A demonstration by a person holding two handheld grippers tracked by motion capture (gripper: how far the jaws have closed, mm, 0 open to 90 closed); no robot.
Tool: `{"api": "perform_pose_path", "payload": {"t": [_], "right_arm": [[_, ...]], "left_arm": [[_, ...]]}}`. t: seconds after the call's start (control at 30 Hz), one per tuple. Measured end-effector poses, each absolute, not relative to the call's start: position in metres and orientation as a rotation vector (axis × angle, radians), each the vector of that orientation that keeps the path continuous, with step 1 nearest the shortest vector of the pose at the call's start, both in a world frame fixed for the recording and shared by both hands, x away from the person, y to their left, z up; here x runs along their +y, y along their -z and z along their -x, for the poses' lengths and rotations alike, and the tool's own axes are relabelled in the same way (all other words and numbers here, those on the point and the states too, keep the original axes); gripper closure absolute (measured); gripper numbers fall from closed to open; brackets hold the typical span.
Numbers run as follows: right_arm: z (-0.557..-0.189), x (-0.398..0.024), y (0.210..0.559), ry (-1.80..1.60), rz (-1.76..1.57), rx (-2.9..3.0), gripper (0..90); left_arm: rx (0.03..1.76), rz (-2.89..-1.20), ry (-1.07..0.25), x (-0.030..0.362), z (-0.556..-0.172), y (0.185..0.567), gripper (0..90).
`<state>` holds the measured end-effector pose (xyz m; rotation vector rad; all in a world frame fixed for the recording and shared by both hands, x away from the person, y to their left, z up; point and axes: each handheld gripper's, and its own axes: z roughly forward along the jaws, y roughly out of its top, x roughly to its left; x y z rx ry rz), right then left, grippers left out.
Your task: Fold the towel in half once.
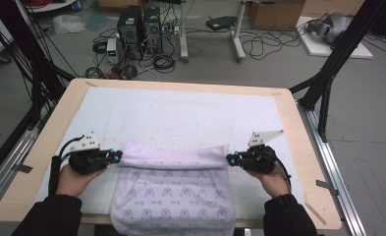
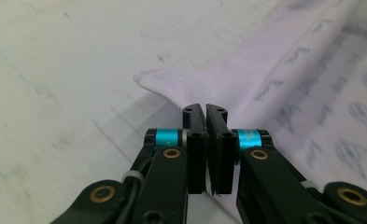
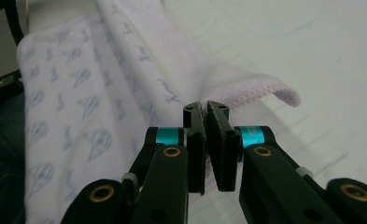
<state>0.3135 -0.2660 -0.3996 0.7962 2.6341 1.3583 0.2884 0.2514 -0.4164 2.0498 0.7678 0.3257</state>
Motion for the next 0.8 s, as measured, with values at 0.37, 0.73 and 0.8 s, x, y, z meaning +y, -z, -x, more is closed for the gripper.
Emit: {"api": "perform_pose_path", "payload": {"t": [0.37, 0.73, 0.8], "right_arm": [[-0.324, -0.266, 0.409, -1.339, -0.868, 2.599, 49.9], [-0.345, -0.231, 0.431, -1.239, -0.792, 2.765, 83.3], [-0.344, -0.230, 0.429, -1.236, -0.790, 2.756, 85.8]], "left_arm": [[0.815, -2.059, -0.304, 0.247, -0.300, 0.416, 50.0], [0.847, -2.110, -0.226, 0.227, -0.327, 0.436, 79.6], [0.841, -2.118, -0.236, 0.228, -0.326, 0.434, 82.3]]}}
